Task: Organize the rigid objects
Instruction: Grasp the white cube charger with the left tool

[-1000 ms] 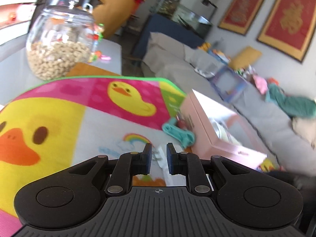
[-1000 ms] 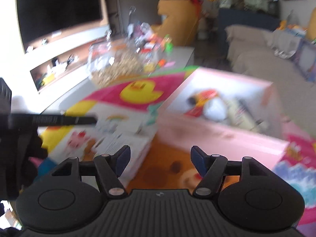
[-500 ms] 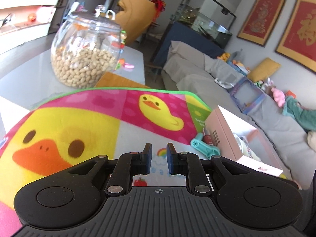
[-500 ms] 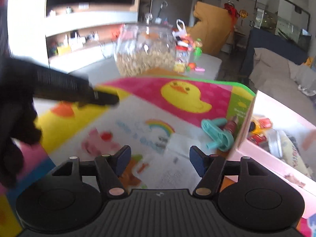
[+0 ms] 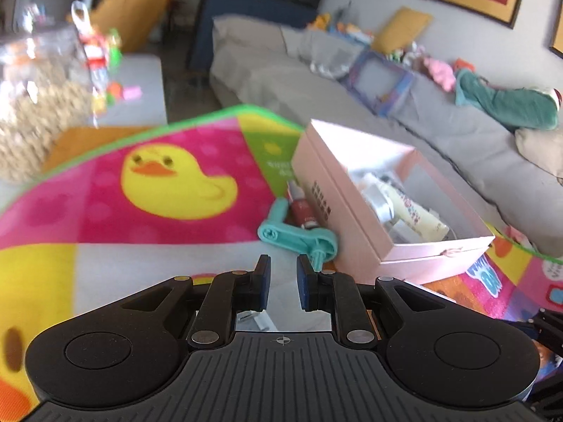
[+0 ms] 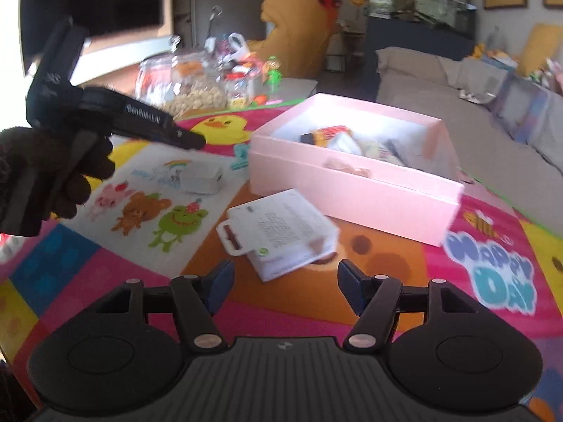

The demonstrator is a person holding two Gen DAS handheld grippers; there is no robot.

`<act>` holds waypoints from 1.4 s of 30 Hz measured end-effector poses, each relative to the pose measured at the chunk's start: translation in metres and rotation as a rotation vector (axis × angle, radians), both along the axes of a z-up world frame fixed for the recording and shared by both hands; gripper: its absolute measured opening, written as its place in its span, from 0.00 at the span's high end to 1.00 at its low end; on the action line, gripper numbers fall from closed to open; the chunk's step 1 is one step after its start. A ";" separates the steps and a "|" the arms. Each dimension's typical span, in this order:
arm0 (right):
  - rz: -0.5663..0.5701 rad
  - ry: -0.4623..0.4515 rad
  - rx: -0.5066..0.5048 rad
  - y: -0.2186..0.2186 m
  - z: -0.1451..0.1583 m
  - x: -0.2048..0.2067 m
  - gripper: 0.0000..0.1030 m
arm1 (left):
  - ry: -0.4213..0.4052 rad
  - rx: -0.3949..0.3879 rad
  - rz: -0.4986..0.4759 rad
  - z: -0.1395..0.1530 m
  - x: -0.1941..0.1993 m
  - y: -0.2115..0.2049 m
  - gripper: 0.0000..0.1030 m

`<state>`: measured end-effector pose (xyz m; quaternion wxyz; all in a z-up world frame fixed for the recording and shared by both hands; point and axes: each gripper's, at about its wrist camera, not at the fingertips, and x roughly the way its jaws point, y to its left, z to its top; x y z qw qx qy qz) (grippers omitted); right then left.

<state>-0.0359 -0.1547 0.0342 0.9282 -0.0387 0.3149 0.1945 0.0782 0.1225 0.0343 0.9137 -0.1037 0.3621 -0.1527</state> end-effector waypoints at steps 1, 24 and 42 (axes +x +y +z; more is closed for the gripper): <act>-0.025 -0.002 0.012 -0.006 -0.001 0.000 0.36 | 0.023 -0.005 -0.005 -0.003 0.005 0.001 0.83; -0.142 0.084 0.083 -0.021 -0.023 0.019 0.28 | -0.078 0.334 -0.096 0.002 -0.063 -0.073 0.76; -0.136 0.083 0.087 -0.020 -0.024 0.020 0.26 | -0.161 0.300 0.006 0.013 -0.075 -0.062 0.63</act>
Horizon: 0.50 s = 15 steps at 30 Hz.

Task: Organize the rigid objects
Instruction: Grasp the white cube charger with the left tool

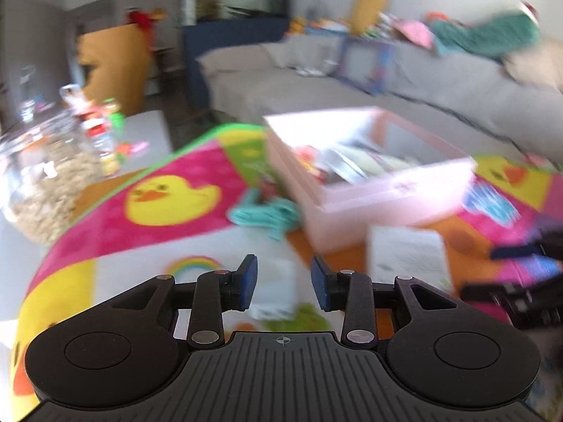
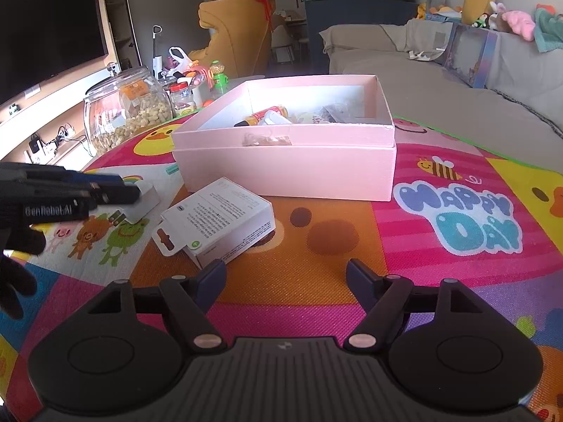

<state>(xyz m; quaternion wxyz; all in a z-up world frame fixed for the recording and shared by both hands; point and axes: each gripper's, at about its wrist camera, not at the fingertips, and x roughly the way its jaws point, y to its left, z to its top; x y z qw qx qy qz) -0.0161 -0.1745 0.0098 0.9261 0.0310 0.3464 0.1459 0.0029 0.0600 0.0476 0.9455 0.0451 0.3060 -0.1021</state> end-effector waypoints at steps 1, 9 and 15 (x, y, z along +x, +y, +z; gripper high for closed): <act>0.001 0.000 -0.001 0.000 0.000 0.000 0.25 | 0.013 -0.020 0.025 0.000 0.004 0.005 0.63; 0.025 -0.014 0.030 -0.001 0.006 -0.007 0.25 | 0.102 -0.118 0.041 -0.016 0.022 0.014 0.64; 0.155 -0.113 -0.091 0.052 0.024 -0.005 0.25 | 0.137 -0.129 0.030 -0.030 0.014 0.016 0.62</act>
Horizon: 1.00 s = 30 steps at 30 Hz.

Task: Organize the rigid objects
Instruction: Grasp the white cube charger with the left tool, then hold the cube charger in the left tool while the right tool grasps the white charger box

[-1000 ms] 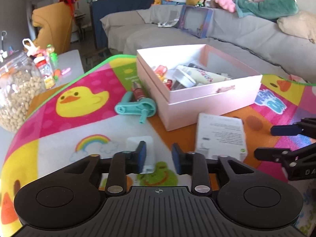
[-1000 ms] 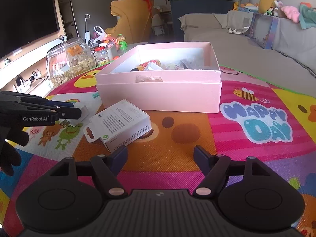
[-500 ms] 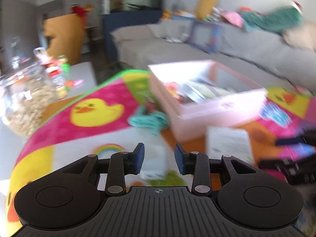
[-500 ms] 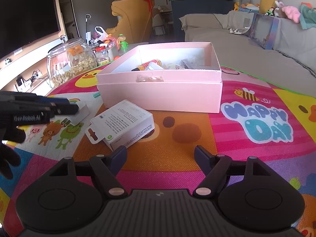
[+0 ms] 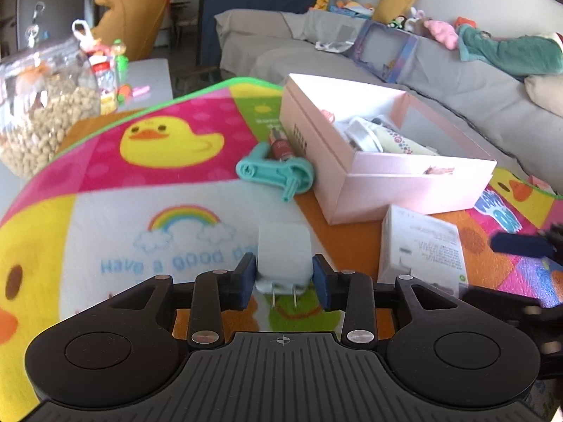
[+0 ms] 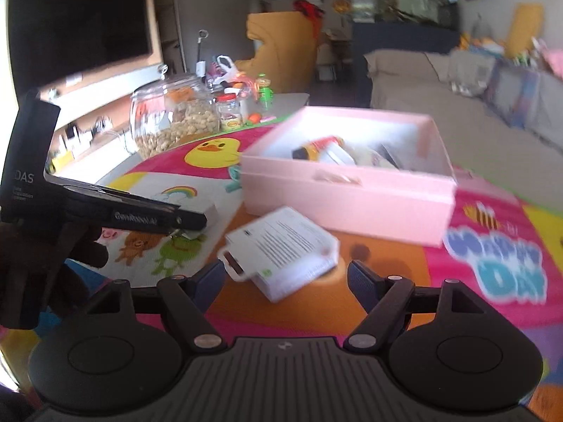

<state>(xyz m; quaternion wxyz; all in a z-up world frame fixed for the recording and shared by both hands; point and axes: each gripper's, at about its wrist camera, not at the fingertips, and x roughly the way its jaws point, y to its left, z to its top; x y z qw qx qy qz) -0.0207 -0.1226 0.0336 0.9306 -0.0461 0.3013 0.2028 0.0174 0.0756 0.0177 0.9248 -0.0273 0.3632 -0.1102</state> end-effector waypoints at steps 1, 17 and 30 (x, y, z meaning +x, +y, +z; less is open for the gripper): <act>0.007 -0.006 -0.045 0.012 -0.002 0.004 0.25 | -0.005 -0.006 0.007 0.000 -0.002 0.002 0.61; -0.152 0.133 -0.026 -0.050 -0.024 -0.007 0.18 | -0.020 0.035 0.024 -0.003 0.004 -0.006 0.61; -0.100 0.172 -0.051 -0.015 -0.016 0.013 0.07 | -0.096 0.097 0.045 -0.009 -0.037 -0.024 0.64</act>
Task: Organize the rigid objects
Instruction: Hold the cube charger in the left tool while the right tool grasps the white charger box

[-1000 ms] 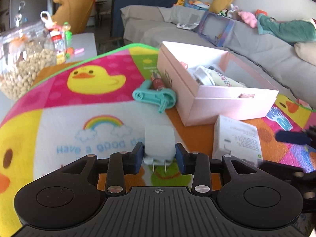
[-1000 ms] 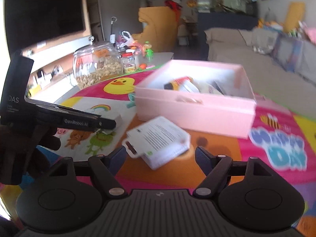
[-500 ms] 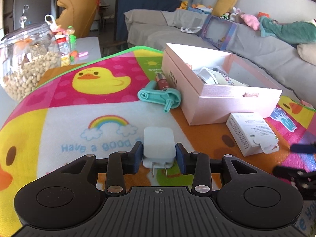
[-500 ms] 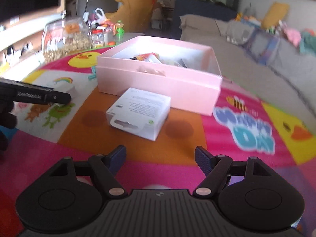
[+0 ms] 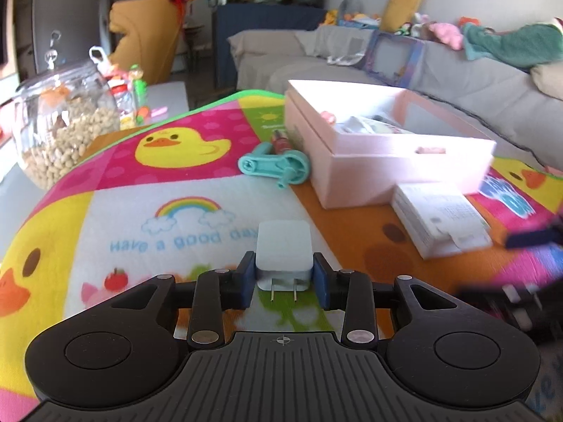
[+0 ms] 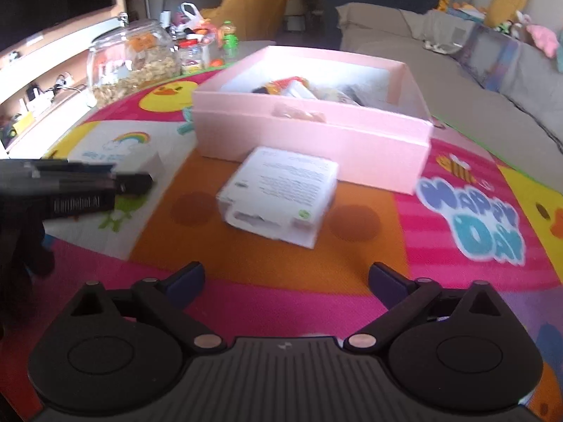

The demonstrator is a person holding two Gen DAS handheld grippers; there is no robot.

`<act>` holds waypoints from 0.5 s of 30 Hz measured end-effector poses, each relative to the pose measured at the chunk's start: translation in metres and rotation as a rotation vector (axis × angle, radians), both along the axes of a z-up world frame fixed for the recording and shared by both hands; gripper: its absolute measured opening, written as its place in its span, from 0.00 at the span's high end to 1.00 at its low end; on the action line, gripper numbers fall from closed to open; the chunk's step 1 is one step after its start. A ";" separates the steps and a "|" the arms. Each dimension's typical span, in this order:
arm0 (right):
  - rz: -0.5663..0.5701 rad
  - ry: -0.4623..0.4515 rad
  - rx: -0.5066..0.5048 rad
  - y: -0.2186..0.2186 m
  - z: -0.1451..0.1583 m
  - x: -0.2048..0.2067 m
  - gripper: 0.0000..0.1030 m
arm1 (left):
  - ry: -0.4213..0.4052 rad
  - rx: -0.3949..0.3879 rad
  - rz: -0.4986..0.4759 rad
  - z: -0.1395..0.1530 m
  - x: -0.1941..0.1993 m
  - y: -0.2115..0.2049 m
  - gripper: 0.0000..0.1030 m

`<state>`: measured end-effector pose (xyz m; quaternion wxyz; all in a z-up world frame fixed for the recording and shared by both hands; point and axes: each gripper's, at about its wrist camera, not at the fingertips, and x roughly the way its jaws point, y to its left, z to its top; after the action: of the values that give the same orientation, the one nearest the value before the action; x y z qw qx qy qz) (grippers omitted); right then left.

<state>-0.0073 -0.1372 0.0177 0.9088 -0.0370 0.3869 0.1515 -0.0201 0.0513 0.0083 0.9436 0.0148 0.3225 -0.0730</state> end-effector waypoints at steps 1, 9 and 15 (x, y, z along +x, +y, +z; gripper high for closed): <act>-0.006 -0.012 0.000 0.004 0.003 0.004 0.07 | -0.001 -0.004 -0.003 0.000 -0.005 -0.001 0.64; -0.110 0.022 -0.013 0.023 -0.001 0.059 0.20 | 0.000 -0.111 -0.018 0.000 -0.024 0.010 0.64; -0.041 0.022 0.019 0.005 0.009 0.032 0.33 | 0.023 -0.161 -0.052 0.000 -0.033 0.016 0.64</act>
<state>0.0250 -0.1326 0.0272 0.9077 -0.0187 0.3963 0.1370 -0.0529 0.0671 0.0085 0.9358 -0.0539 0.3259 -0.1232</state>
